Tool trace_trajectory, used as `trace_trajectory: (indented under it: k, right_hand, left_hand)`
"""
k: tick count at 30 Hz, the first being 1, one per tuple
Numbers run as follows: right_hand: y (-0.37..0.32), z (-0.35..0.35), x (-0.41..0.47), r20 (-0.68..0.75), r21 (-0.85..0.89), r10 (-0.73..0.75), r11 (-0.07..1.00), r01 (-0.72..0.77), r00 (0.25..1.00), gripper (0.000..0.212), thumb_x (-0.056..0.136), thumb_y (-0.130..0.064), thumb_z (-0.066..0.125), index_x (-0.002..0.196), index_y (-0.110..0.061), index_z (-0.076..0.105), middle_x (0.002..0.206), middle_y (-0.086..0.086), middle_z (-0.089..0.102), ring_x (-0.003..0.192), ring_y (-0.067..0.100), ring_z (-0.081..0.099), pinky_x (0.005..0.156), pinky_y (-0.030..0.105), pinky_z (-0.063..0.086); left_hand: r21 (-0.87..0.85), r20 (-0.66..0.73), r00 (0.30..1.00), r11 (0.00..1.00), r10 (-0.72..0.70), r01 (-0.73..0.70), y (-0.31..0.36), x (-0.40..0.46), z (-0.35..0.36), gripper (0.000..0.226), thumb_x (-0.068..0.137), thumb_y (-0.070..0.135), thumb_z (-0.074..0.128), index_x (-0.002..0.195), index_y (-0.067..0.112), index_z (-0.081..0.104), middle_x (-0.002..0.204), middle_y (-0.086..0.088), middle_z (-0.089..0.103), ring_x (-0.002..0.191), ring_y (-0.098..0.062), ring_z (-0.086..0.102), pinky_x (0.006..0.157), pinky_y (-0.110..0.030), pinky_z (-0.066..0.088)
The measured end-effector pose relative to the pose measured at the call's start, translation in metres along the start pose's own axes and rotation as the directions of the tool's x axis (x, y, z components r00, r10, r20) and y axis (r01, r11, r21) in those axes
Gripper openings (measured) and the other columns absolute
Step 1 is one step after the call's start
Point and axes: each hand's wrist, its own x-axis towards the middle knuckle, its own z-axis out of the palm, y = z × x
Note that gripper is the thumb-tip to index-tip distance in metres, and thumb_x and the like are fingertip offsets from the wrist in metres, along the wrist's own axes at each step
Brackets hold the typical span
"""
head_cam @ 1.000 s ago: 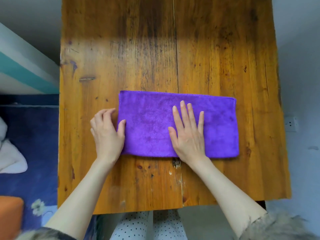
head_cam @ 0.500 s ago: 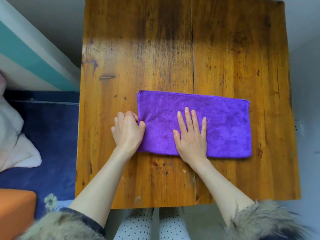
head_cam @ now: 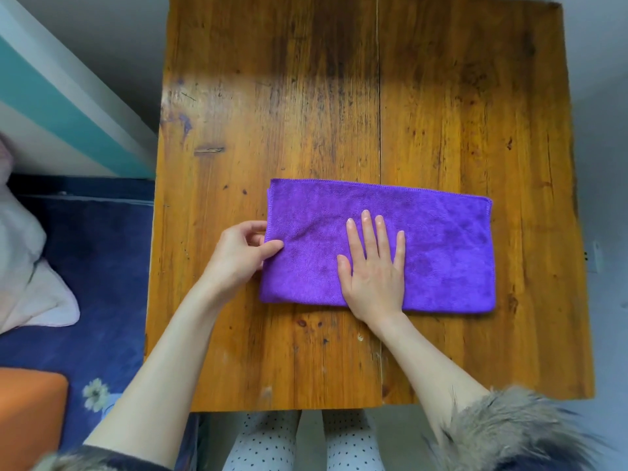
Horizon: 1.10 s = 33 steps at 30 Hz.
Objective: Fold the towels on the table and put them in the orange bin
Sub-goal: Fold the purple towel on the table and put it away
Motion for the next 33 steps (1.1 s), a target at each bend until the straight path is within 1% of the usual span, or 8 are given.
trace_trajectory:
  k: [6, 8, 11, 13, 17, 20, 29, 33]
  right_hand:
    - [0.001, -0.004, 0.0, -0.012, 0.087, -0.036, 0.996, 0.037, 0.999, 0.054, 0.094, -0.038, 0.033, 0.144, -0.016, 0.034, 0.153, 0.007, 0.028, 0.142, 0.027, 0.022, 0.114, 0.054, 0.013]
    - [0.005, -0.01, 0.001, -0.019, 0.274, -0.044, 0.96, 0.048, 0.999, 0.05, 0.096, -0.031, 0.039, 0.144, -0.016, 0.035, 0.154, 0.005, 0.025, 0.144, 0.022, 0.017, 0.117, 0.045, 0.005]
    - [0.024, -0.031, -0.004, -0.015, 0.691, 0.124, 0.719, -0.079, 0.992, 0.035, 0.095, -0.012, 0.048, 0.128, -0.008, 0.055, 0.141, 0.008, 0.047, 0.135, 0.019, 0.039, 0.113, 0.024, 0.019]
    - [0.05, -0.048, -0.012, -0.071, 0.76, 0.257, 0.639, -0.114, 0.964, 0.025, 0.092, -0.005, 0.051, 0.114, -0.003, 0.064, 0.12, 0.009, 0.063, 0.114, 0.02, 0.058, 0.097, 0.017, 0.036]
    - [0.113, -0.067, -0.032, 0.121, 0.876, 0.434, 0.376, -0.301, 0.893, 0.019, 0.093, -0.005, 0.05, 0.098, -0.013, 0.067, 0.097, 0.003, 0.068, 0.09, 0.019, 0.066, 0.083, 0.031, 0.052]
    - [0.147, -0.066, -0.047, 0.339, 0.888, 0.403, 0.162, -0.431, 0.85, 0.02, 0.095, -0.008, 0.048, 0.092, -0.022, 0.062, 0.092, 0.002, 0.068, 0.084, 0.015, 0.066, 0.078, 0.03, 0.055]
    - [0.194, -0.055, -0.055, 0.438, 0.868, 0.404, 0.041, -0.494, 0.803, 0.021, 0.097, -0.013, 0.044, 0.103, -0.013, 0.064, 0.092, 0.003, 0.068, 0.089, 0.017, 0.066, 0.08, 0.03, 0.055]
    - [0.204, -0.051, -0.058, 0.457, 0.862, 0.367, 0.042, -0.505, 0.81, 0.026, 0.098, -0.017, 0.042, 0.112, -0.009, 0.063, 0.096, 0.002, 0.068, 0.089, 0.012, 0.066, 0.081, 0.028, 0.055]
  left_hand:
    - [-0.1, 0.034, 0.999, 0.995, 0.027, -0.023, 0.021, -0.019, 0.007, 0.029, 0.083, 0.0, 0.064, 0.107, 0.016, 0.06, 0.076, 0.002, 0.047, 0.074, -0.01, 0.051, 0.069, -0.031, 0.046]
    - [-0.103, 0.043, 0.998, 0.993, 0.055, -0.05, 0.032, -0.027, 0.015, 0.027, 0.083, 0.0, 0.065, 0.1, 0.021, 0.06, 0.077, 0.001, 0.048, 0.074, -0.011, 0.052, 0.068, -0.032, 0.048]
    - [-0.095, 0.048, 0.994, 0.991, 0.103, -0.098, 0.053, -0.04, 0.035, 0.028, 0.082, 0.0, 0.065, 0.096, 0.024, 0.059, 0.076, 0.002, 0.048, 0.069, -0.009, 0.054, 0.053, -0.021, 0.051]
    - [-0.08, 0.053, 0.99, 0.989, 0.133, -0.128, 0.07, -0.047, 0.056, 0.03, 0.081, -0.001, 0.066, 0.095, 0.024, 0.06, 0.074, 0.002, 0.048, 0.065, -0.007, 0.055, 0.049, -0.017, 0.05]
    - [0.006, 0.054, 0.978, 0.979, 0.201, -0.202, 0.094, -0.06, 0.116, 0.03, 0.08, -0.002, 0.067, 0.101, 0.019, 0.059, 0.073, 0.003, 0.047, 0.057, -0.006, 0.052, 0.047, -0.018, 0.048]
    - [0.137, 0.044, 0.961, 0.951, 0.274, -0.278, 0.099, -0.064, 0.165, 0.032, 0.08, 0.004, 0.069, 0.106, 0.019, 0.057, 0.073, 0.004, 0.048, 0.056, -0.01, 0.05, 0.056, -0.027, 0.053]
    - [0.398, -0.028, 0.927, 0.855, 0.374, -0.333, 0.081, -0.057, 0.257, 0.032, 0.082, 0.01, 0.065, 0.113, 0.015, 0.056, 0.074, 0.006, 0.049, 0.08, -0.023, 0.059, 0.079, -0.044, 0.052]
    - [0.426, -0.06, 0.898, 0.825, 0.436, -0.372, 0.077, -0.053, 0.272, 0.031, 0.081, 0.012, 0.067, 0.111, 0.015, 0.056, 0.073, 0.008, 0.05, 0.077, -0.02, 0.057, 0.076, -0.04, 0.052]
